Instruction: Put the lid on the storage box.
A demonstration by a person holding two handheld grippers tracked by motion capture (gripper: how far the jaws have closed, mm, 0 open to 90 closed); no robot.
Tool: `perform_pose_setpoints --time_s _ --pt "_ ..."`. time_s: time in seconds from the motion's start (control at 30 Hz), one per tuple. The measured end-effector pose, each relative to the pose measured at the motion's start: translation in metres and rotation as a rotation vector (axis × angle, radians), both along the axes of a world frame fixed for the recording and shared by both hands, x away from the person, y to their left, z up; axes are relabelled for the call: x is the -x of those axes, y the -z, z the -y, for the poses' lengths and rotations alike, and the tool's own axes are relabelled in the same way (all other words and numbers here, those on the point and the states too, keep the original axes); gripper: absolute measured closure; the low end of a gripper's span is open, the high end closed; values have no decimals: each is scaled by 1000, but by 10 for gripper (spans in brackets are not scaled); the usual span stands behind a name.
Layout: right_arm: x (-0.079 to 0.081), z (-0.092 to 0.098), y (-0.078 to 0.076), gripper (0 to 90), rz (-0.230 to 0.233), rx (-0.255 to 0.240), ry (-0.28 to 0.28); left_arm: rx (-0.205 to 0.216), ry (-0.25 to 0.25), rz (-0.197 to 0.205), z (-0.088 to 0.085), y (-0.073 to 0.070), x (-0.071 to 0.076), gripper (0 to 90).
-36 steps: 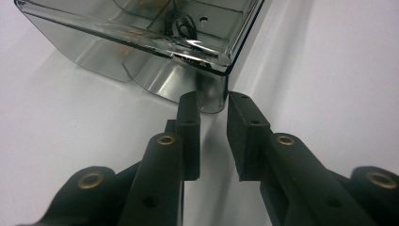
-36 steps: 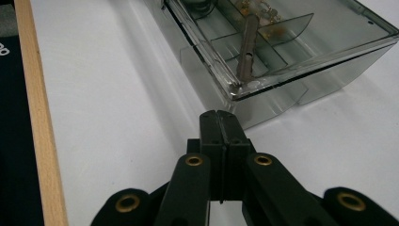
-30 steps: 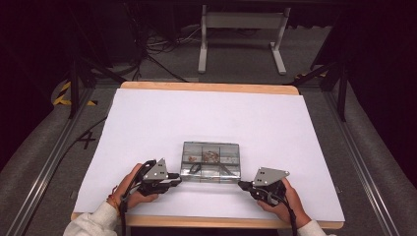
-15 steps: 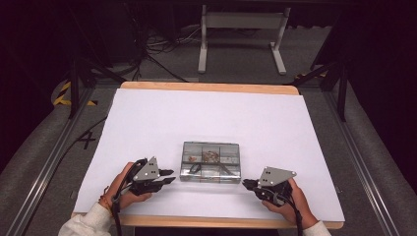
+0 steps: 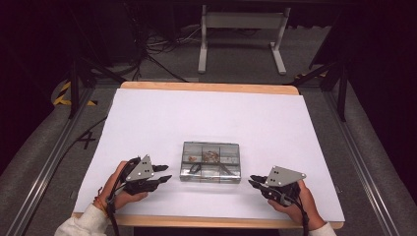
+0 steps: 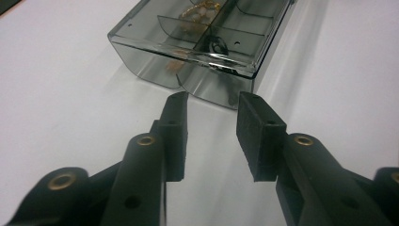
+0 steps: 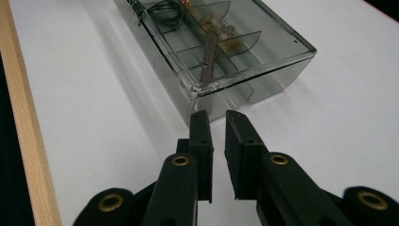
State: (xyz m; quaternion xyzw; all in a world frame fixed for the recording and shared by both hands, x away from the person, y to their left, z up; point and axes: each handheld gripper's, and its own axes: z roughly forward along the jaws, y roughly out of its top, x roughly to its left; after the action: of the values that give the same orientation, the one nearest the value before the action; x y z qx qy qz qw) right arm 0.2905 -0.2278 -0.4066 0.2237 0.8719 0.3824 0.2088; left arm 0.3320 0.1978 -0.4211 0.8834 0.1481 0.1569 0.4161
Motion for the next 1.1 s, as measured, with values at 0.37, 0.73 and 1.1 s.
perform_pose_setpoints --time_s 0.37,0.73,1.1 --pt "5 11 -6 724 39 9 45 22 -58 21 -17 -3 6 534" --pt "5 24 -4 646 54 13 93 34 -124 31 -37 1 8 444" --pt "5 38 1 591 66 13 138 34 -184 22 -58 10 9 363"
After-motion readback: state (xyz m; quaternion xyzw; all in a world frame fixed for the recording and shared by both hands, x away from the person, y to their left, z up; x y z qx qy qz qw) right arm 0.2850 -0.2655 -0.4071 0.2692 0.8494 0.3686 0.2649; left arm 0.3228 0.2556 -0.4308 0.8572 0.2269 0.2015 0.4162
